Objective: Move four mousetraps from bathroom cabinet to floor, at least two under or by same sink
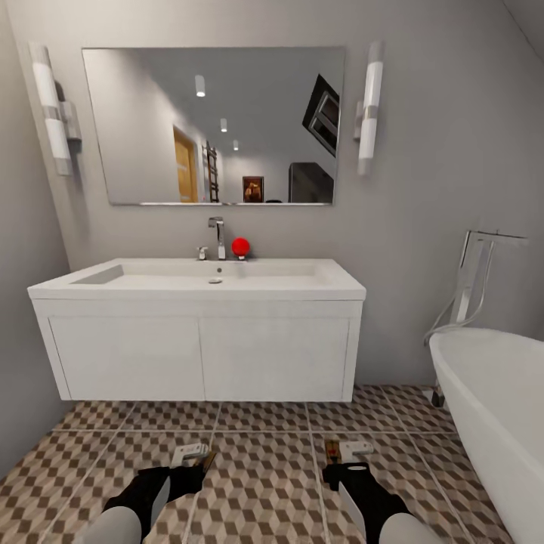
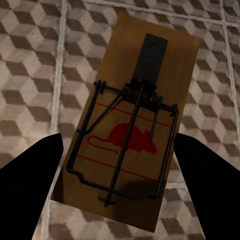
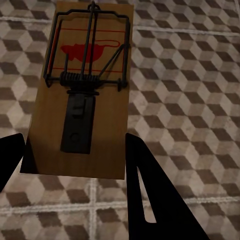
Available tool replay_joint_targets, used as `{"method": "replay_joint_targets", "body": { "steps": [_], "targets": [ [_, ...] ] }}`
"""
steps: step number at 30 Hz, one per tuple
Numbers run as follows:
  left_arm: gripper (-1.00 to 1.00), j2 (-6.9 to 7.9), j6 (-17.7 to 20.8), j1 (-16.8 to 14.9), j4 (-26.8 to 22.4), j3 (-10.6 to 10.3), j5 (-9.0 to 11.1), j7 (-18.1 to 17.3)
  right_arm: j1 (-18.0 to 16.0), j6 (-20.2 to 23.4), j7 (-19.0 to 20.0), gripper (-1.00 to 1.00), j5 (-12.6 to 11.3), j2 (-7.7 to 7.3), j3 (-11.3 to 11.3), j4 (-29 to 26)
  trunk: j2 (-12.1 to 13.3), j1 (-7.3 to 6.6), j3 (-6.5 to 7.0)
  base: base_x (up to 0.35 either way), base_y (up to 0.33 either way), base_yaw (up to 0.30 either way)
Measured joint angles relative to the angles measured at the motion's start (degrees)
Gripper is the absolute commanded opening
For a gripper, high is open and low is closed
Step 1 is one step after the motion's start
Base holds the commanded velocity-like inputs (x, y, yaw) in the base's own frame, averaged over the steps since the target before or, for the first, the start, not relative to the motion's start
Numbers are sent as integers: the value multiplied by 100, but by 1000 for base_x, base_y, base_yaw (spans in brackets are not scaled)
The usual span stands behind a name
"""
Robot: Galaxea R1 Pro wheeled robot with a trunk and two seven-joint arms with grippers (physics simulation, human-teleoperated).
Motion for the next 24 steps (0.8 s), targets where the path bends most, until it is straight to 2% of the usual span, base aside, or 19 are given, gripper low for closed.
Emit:
{"method": "replay_joint_targets", "body": {
  "steps": [8,14,18,20,24],
  "targets": [
    [-100,-47,-28,0,-9,-12,-14,19,0,-40,5,-100,-12,-32,3,14,-321,176,-144,0,0,0],
    [-100,-34,-77,0,-5,-22,-43,65,0,-434,16,-100,-30,-35,6,129,-330,192,-277,0,0,0],
    [-100,-48,-117,0,-13,-34,-56,75,0,-548,17,-100,-34,-43,6,283,-335,202,-365,0,0,0],
    [-100,-68,-210,-4,-42,-47,-56,81,0,-571,15,-100,-38,-50,2,316,-338,208,-410,0,0,0],
    [-100,-235,-497,-1,-271,-76,-66,90,0,-590,13,-100,-40,-55,-8,341,-343,218,-498,0,0,0]
  ]
}}
